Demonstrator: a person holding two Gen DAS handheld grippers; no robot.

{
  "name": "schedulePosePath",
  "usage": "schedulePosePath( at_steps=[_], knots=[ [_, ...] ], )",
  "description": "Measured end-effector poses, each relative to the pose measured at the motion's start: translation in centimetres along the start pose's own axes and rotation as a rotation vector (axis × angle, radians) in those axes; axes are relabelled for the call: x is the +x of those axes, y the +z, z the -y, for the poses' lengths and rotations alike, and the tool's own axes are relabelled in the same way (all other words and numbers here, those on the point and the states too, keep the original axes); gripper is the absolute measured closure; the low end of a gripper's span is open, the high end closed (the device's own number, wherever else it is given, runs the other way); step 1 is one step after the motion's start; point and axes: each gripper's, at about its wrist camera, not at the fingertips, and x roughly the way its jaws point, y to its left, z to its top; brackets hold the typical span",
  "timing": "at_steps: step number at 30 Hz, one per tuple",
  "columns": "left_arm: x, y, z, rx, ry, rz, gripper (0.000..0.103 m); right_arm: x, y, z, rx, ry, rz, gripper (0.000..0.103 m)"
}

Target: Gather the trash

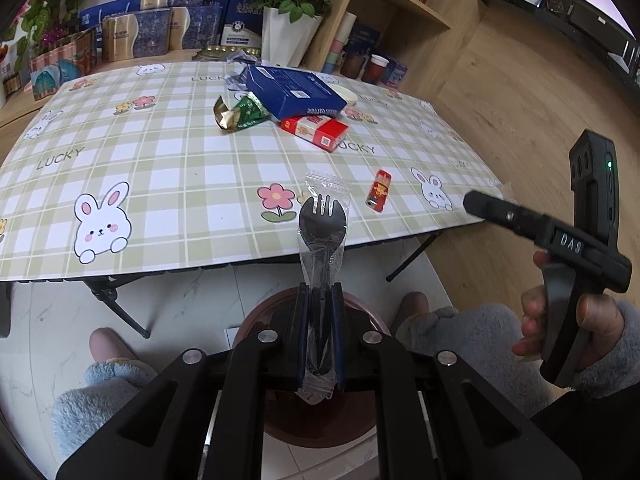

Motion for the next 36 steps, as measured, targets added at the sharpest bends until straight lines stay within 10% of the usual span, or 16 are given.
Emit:
schedulePosePath(
  at_steps=[10, 13, 24, 36],
  knots=[
    [1.2, -0.6, 0.8, 0.024, -0.015, -0.056, 0.089, 0.0, -0.3, -0.2, 0.013, 0.013, -0.002, 0.005],
    [1.1, -0.6, 0.8, 0.028, -0.031, -0.05, 0.054, 0.0, -0.3, 0.0, 0.02, 0.012, 0.0, 0.005],
    [-0.8, 0.4, -2.4, -0.12, 0.087, 0.096, 0.01, 0.4, -0.6, 0.6, 0.06, 0.017, -0.022, 0.005],
    [-2.8, 1.9, -6.4, -0.219, 0.196, 0.203, 0.006, 1.6, -0.7, 1.4, 0.071, -0.011, -0.068, 0.005]
  ],
)
